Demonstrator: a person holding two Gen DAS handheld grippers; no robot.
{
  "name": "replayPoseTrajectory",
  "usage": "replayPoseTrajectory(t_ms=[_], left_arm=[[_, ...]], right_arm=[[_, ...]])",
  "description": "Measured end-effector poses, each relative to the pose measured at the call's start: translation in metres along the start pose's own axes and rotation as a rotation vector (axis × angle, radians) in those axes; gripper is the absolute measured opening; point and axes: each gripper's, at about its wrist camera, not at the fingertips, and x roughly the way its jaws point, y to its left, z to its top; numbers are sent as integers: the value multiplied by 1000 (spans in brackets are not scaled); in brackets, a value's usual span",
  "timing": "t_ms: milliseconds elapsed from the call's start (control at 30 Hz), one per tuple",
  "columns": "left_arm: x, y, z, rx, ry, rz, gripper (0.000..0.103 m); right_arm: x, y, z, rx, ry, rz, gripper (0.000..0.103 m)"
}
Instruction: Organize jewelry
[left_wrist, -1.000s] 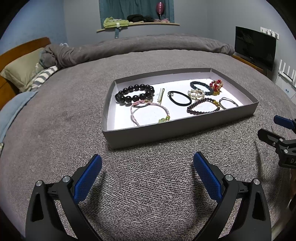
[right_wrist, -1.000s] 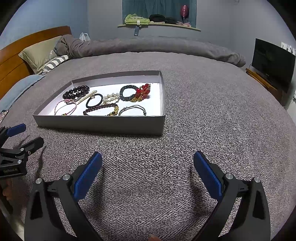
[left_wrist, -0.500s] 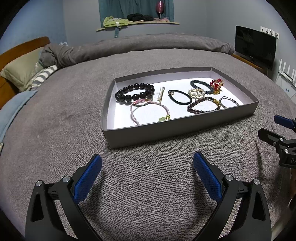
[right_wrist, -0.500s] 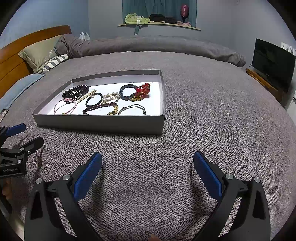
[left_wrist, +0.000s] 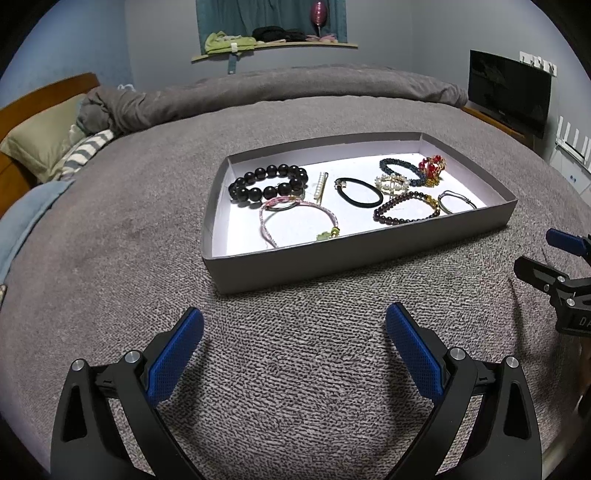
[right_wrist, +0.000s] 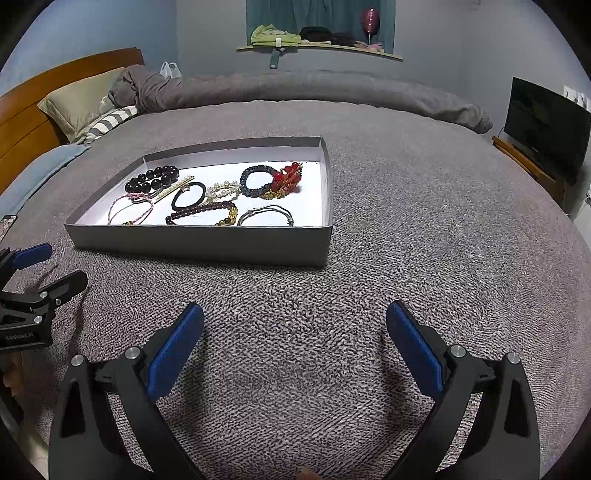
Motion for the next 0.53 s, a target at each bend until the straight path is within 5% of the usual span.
replayPoseTrajectory(t_ms=[533], left_arm=[[4,0,1,6,20,-16,100]], right_arm=[[2,-3,0,3,4,1,98]])
